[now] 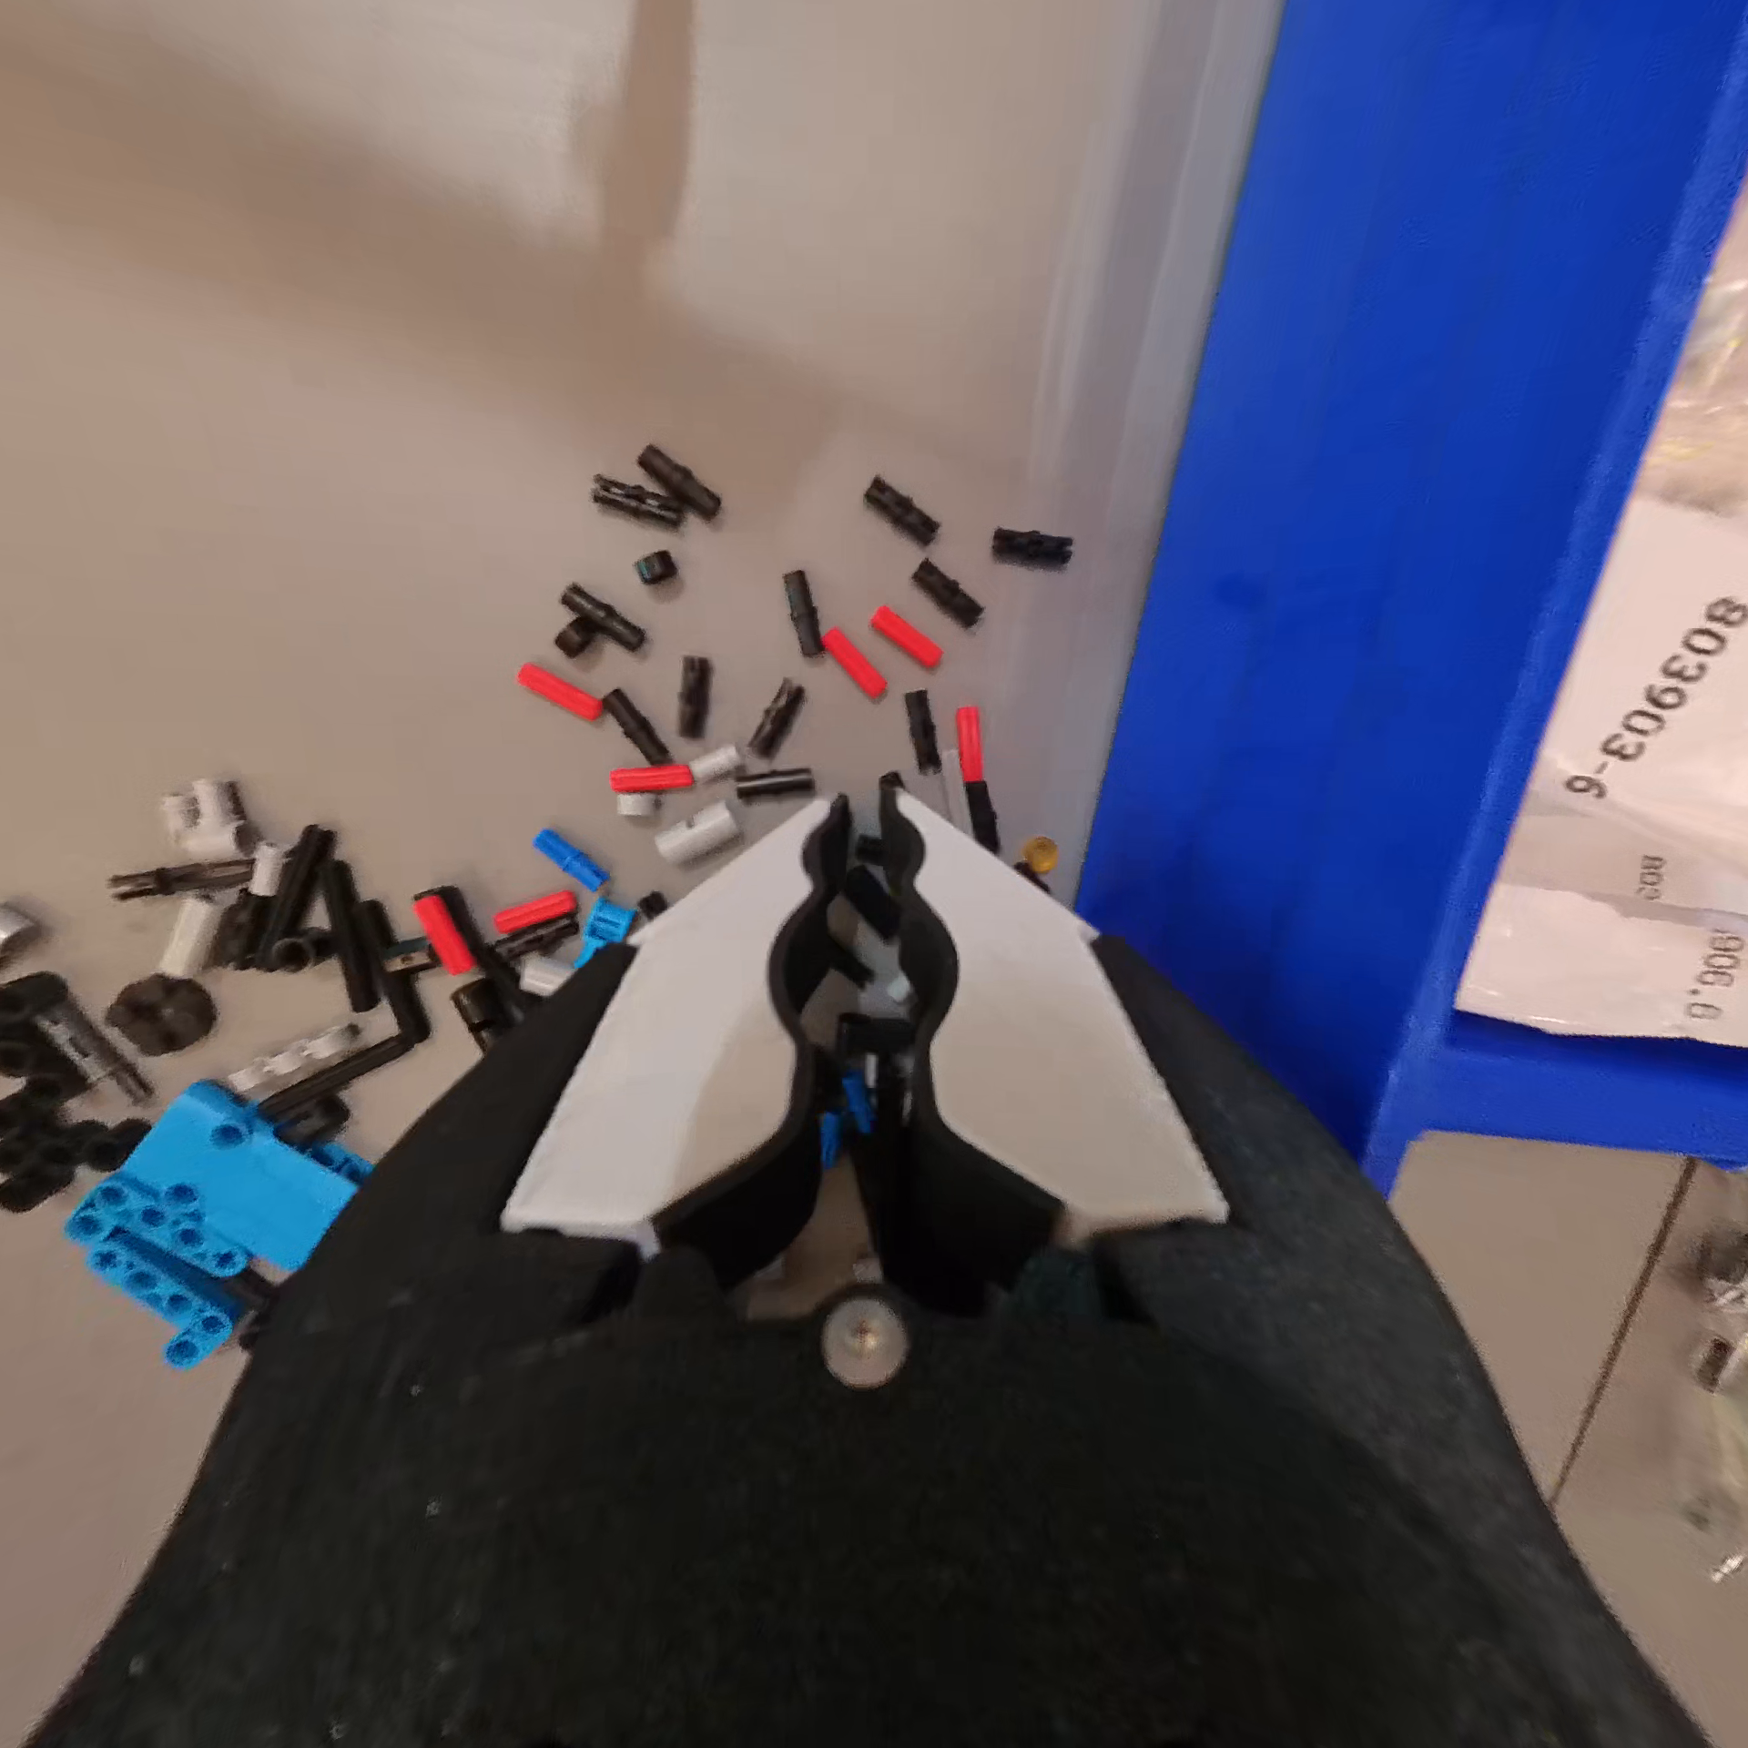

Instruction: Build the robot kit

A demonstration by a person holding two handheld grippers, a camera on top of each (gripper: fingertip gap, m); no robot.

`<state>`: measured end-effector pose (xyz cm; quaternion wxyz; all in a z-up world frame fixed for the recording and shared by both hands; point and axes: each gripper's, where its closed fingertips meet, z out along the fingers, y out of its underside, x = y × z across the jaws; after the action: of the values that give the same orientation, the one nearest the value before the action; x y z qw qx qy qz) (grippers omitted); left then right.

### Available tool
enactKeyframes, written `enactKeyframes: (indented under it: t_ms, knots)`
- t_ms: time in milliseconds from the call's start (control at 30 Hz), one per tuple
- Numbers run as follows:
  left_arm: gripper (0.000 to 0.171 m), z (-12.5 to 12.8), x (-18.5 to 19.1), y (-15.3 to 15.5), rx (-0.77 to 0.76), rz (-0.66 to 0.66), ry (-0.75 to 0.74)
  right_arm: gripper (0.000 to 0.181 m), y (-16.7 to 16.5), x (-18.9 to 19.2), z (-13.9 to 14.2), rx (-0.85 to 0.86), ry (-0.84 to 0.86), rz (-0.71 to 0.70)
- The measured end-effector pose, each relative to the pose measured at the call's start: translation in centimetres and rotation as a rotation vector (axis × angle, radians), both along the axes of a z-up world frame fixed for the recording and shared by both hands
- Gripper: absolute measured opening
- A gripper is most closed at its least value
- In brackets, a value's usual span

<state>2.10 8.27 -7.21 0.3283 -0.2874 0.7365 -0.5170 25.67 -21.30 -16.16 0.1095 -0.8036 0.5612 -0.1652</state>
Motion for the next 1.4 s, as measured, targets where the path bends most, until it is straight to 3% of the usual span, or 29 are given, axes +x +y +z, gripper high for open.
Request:
enactKeyframes:
  t_ms: [300,567,867,1133,1400]
  knots:
    - [0.042,0.1,0.0,0.4,-0.005,0.010,-0.003,0.003,-2.3,0.7,0.3,-0.255,-0.073,-0.011]
    - [0.042,0.1,0.0,0.5,-0.004,0.009,-0.004,0.000,-1.0,0.2,-0.4,-0.159,-0.037,0.008]
    - [0.042,0.0,0.1,0.5,0.001,0.013,-0.001,0.007,-1.7,1.2,1.3,-0.195,-0.127,-0.003]
    - [0.042,-0.1,0.1,0.5,0.004,0.012,0.001,0.014,-1.6,1.3,0.1,-0.189,-0.088,-0.004]
    - [0.042,-0.2,0.0,0.4,0.010,0.008,0.005,0.007,-1.3,1.1,-0.2,-0.125,-0.080,-0.003]
